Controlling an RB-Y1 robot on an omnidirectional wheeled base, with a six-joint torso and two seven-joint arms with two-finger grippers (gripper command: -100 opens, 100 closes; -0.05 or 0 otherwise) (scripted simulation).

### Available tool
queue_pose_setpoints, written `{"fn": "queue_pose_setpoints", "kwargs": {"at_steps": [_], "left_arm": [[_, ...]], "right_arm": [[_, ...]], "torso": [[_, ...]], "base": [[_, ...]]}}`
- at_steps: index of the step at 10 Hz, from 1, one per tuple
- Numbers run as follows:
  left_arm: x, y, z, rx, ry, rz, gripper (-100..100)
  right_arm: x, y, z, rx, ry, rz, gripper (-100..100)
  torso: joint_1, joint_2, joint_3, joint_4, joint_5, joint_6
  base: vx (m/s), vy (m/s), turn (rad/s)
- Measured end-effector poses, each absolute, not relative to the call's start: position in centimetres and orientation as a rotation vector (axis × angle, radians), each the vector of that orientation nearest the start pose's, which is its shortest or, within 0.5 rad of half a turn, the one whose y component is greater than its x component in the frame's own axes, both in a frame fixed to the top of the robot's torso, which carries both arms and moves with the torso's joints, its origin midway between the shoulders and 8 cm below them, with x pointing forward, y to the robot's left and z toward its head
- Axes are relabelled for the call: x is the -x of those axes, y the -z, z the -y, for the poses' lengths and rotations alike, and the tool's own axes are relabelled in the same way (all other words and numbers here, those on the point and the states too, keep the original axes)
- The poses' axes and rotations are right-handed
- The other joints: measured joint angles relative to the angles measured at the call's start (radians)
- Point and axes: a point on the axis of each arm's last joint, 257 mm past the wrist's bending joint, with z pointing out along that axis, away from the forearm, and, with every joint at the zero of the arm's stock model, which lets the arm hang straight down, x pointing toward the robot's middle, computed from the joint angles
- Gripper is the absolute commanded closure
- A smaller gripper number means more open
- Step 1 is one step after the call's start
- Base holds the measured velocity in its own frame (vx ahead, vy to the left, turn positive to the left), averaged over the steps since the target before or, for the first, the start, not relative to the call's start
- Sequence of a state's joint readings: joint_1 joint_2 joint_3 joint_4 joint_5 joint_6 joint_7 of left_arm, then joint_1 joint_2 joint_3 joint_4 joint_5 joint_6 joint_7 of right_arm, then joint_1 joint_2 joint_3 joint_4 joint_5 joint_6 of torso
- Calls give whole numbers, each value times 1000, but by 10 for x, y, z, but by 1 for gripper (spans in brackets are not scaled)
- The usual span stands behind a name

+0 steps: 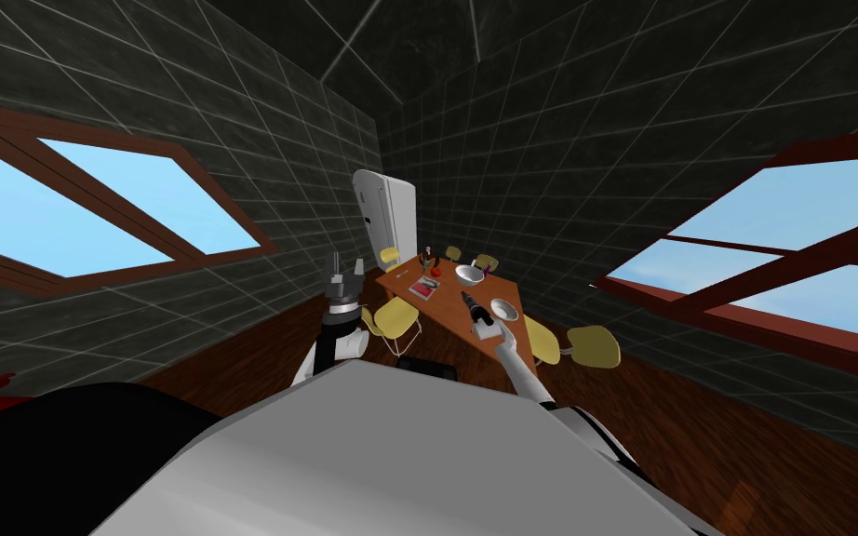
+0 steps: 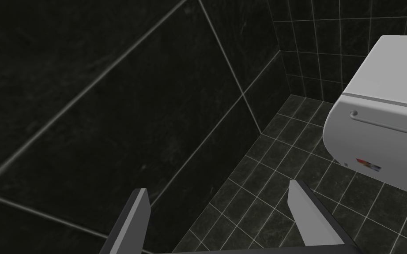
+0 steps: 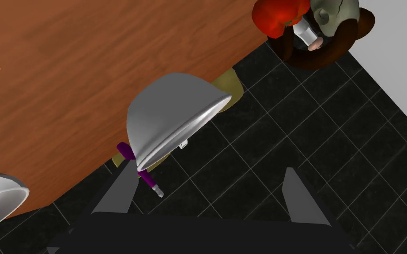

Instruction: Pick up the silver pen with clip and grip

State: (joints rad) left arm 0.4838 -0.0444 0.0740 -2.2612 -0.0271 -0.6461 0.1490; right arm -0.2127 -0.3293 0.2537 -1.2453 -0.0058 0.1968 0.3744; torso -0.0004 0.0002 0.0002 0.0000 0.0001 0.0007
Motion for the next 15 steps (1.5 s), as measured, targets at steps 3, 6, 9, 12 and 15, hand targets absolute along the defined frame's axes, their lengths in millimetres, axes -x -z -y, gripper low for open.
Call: {"fn": "queue_pose_setpoints", "kwargs": {"at_steps": [3, 6, 9, 12, 15], "left_arm": [[-317, -48, -296, 591, 1386, -461, 0], [-317, -48, -296, 591, 1386, -461, 0], [-317, -48, -296, 591, 1386, -461, 0], [-317, -48, -296, 591, 1386, -461, 0], [-317, -48, -296, 591, 1386, -461, 0]], "right_arm": [[-563, 378, 236, -673, -504, -1982, -100], [-559, 409, 245, -661, -391, -2091, -100], [-549, 436, 259, -657, -287, -2186, -100], [-536, 457, 268, -648, -195, -2266, -100], [-526, 475, 275, -637, -111, -2336, -100]], "torso": [[0, 0, 0, 0, 0, 0], [0, 0, 0, 0, 0, 0], [0, 0, 0, 0, 0, 0], [0, 0, 0, 0, 0, 0], [0, 0, 0, 0, 0, 0]], "base": [[-3, -3, 19], [-3, -3, 20], [-3, -3, 21], [-1, -1, 9], [-2, -2, 17]]}}
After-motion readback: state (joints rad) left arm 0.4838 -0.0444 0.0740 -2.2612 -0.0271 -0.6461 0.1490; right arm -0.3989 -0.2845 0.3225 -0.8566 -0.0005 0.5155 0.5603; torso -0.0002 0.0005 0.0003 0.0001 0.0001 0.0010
